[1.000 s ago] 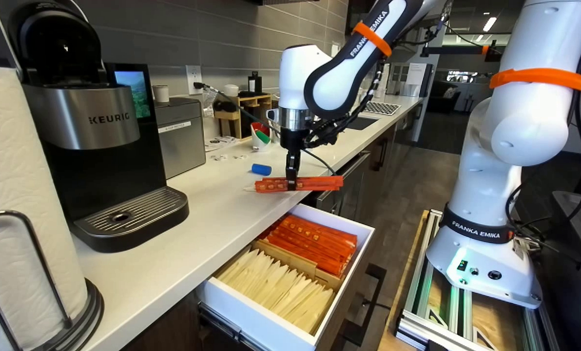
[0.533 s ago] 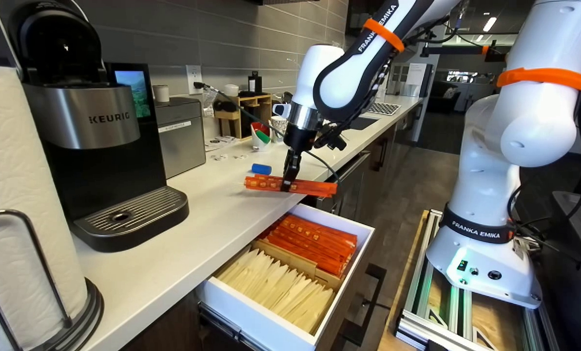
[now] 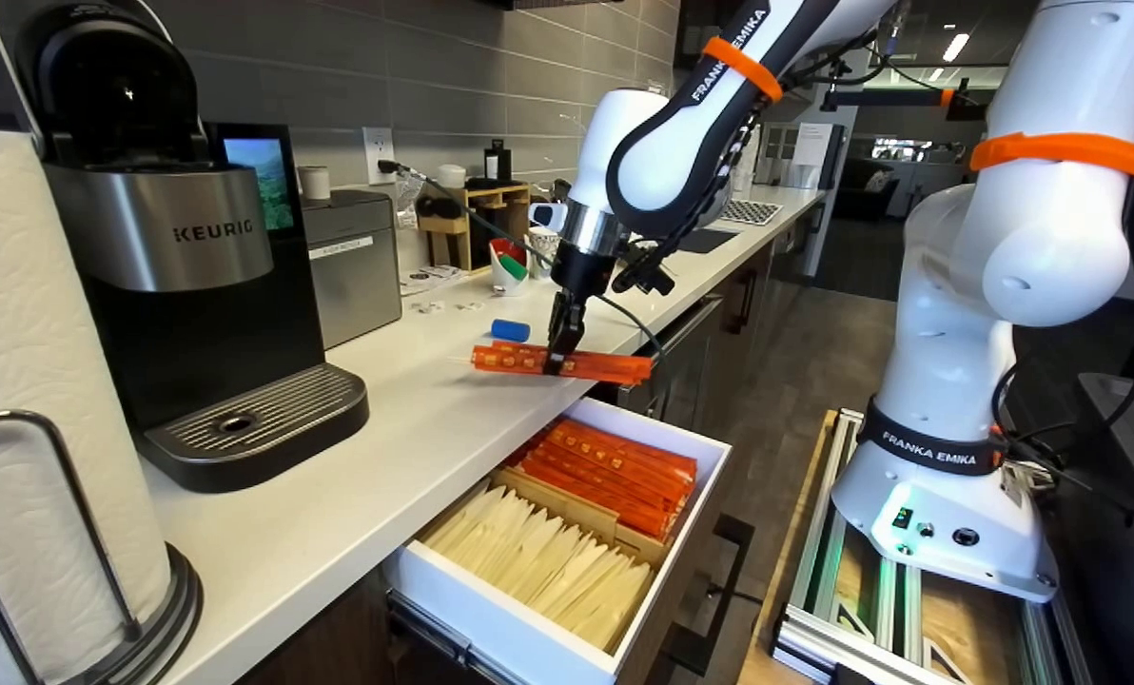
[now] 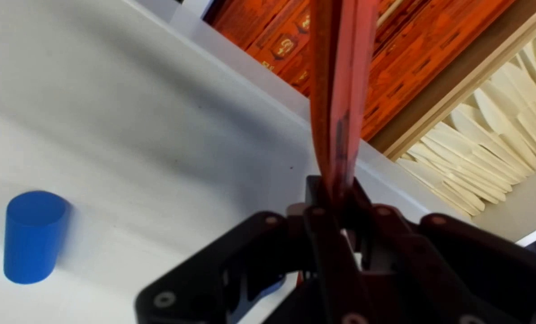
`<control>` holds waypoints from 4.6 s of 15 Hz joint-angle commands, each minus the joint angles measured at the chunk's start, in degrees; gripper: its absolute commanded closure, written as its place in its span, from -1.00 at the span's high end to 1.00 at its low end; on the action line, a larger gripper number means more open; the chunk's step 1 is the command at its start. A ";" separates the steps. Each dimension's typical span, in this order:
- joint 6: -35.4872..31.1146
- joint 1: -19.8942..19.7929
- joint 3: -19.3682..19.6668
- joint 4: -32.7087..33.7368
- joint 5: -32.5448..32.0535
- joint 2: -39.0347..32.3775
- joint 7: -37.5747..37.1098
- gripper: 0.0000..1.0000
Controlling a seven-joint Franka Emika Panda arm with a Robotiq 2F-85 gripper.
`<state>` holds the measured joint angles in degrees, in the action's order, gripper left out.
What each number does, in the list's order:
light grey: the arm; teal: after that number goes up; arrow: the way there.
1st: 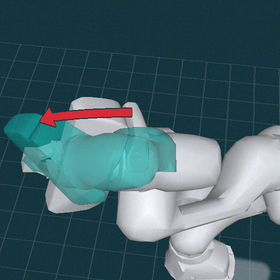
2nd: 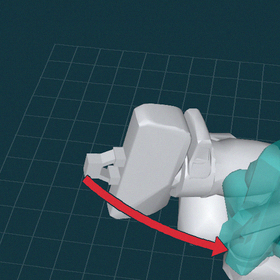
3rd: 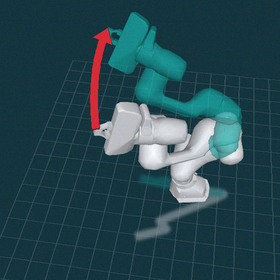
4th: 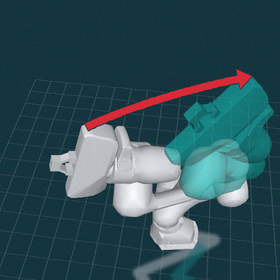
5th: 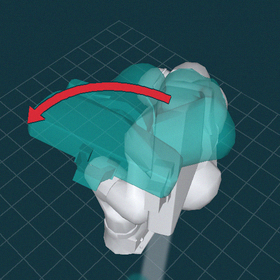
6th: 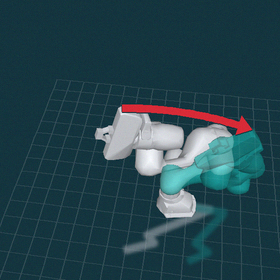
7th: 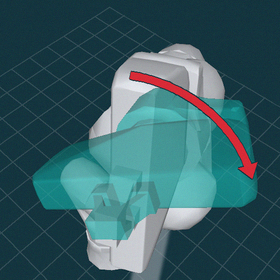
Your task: Put the orange item in the drawer and close the drawer
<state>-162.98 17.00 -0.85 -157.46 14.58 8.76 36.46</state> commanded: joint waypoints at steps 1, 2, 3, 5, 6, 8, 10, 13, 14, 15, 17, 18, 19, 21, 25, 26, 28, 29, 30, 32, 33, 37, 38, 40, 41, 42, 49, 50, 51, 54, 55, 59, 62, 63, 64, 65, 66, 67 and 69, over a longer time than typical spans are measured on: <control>-8.38 5.19 4.82 -0.02 5.88 -3.80 15.34 -0.93; -10.17 7.59 6.56 -0.03 8.01 -4.05 19.59 -0.93; -11.75 9.49 7.85 -0.04 9.73 -4.90 23.85 -0.93; -13.02 10.99 8.49 -0.03 14.26 -7.22 32.37 -0.93; -12.75 11.45 8.62 -0.06 17.29 -7.89 36.51 -0.93; -10.88 10.60 8.61 0.06 23.17 -8.65 42.26 -0.93; -10.06 9.35 8.94 0.12 28.49 -8.51 45.71 -0.93; -8.34 8.62 10.15 -0.57 38.34 -5.41 51.64 -0.93; -8.72 8.22 10.29 -0.18 40.75 -6.39 53.39 -0.93; -9.19 7.67 10.29 -0.18 41.85 -7.70 54.54 -0.93; -10.84 7.21 10.06 -0.34 43.80 -8.24 56.37 -0.93; -10.39 7.95 10.07 0.41 40.69 -5.53 53.01 -0.74; -10.39 7.73 10.07 0.42 41.19 -5.53 53.54 -0.74; -10.39 7.61 10.06 0.42 41.40 -5.52 53.65 -0.74; -10.63 7.36 10.20 -1.52 42.04 -1.49 55.15 -0.93; -10.21 6.97 10.29 -0.61 43.26 -1.43 57.20 -0.93; -8.56 6.15 10.31 -0.65 45.45 0.63 64.07 -0.93; -8.60 5.91 10.15 -0.71 46.92 0.91 67.92 -0.93; -8.87 5.57 9.91 -0.32 48.08 0.48 71.77 -0.93; -10.31 6.20 10.20 0.33 45.44 -0.78 67.05 -0.74; -10.28 6.01 10.20 0.32 45.76 -0.64 68.37 -0.74; -10.28 5.96 10.13 0.25 45.88 -0.64 69.32 -0.74; -10.28 5.96 10.13 0.24 45.88 -0.64 69.34 -0.93; -12.57 6.22 7.56 0.28 46.31 -3.10 70.12 -0.93; -12.95 6.36 6.45 0.26 46.87 -3.76 70.85 -0.93; -13.98 6.25 4.83 0.23 46.73 -5.30 70.89 -0.93; -25.87 8.55 -3.25 -0.29 61.94 -10.93 81.98 -0.93; -26.78 9.11 -3.99 0.05 65.95 -9.30 85.61 -0.93; -27.16 9.65 -4.71 0.35 70.07 -7.06 89.22 -0.93; -26.12 8.95 -4.66 0.31 67.46 -7.11 86.60 -0.74; -26.12 8.97 -4.67 0.32 67.24 -7.00 86.28 -0.74; -27.76 9.24 -5.08 -0.47 67.00 -8.51 85.99 -0.93; -31.10 10.40 -6.60 0.26 73.38 -9.77 92.03 -0.93; -32.00 10.84 -7.19 0.25 75.72 -10.13 94.14 -0.93; -33.02 11.37 -7.96 0.26 79.11 -10.26 96.90 -0.93; -33.97 11.79 -8.67 0.27 82.90 -9.62 99.97 -0.93; -34.77 12.27 -9.35 0.31 87.55 -8.21 103.64 -0.93; -35.66 12.84 -10.18 -0.53 91.03 -6.18 105.98 -0.93; -37.66 14.59 -12.32 -0.57 97.71 -0.56 111.79 -0.93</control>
<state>-198.06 29.12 -10.81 -157.04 102.60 1.25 139.66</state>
